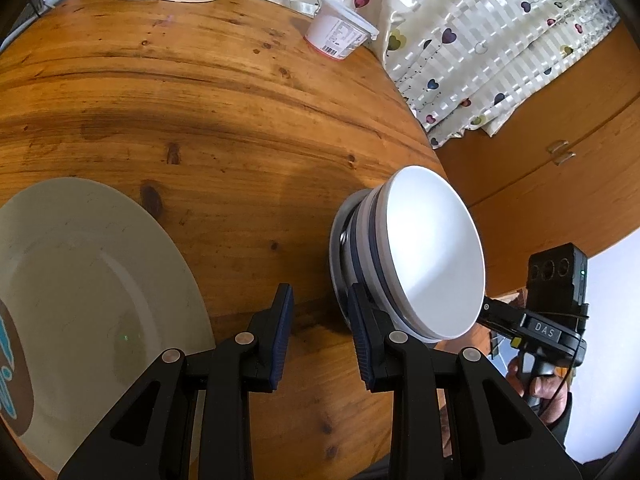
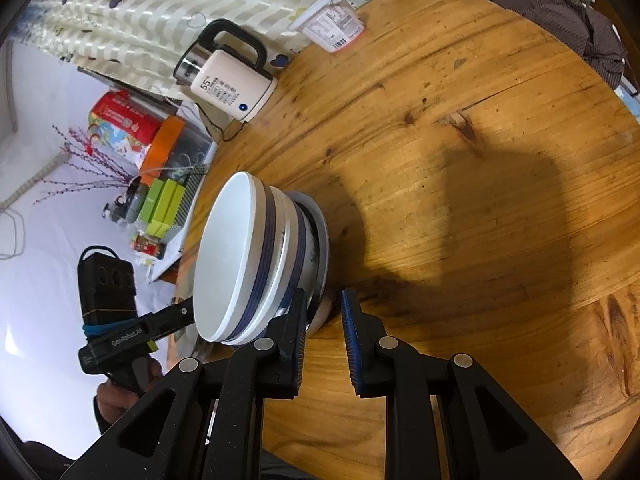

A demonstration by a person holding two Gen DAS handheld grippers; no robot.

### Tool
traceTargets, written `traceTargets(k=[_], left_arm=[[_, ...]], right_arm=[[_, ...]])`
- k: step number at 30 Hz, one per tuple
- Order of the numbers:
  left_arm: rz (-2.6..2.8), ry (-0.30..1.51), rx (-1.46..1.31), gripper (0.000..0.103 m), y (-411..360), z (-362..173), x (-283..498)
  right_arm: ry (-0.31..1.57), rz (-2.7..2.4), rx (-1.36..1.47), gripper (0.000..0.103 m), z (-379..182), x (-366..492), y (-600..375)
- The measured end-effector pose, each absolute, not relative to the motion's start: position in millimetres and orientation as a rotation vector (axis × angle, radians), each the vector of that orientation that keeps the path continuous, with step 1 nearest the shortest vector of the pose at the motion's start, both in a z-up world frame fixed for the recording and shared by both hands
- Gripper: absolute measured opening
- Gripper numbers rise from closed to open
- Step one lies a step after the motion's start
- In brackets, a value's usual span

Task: Organize plates and bowls
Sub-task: 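Lift the nested bowl stack and tilt it with the left gripper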

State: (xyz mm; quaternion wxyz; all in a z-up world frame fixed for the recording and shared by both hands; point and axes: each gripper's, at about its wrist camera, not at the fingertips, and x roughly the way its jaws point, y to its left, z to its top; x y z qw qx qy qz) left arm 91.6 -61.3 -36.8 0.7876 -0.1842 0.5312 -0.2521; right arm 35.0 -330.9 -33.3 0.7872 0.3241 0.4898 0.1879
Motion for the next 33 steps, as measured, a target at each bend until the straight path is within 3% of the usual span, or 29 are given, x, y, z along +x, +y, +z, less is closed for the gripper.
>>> traceTargets(k=[3,16,33], left_arm=[[-0.553,1.14,-0.4,0.029,-61.6,-37.4,92.3],[-0.622,1.12,-0.424,0.008,-65.1,-36.5,92.0],[-0.656,1.109,-0.455,0.006,-62.8,-41.2,95.6]], right_arm=[[1.049,0.428,0.716,0.008,-34.4,36.0,-331.6],[1.043,0.434,0.72,0.008,-32.0,35.0,-330.5],[1.043,0.412,0.694,0.008,-27.1,37.3,-330.7]])
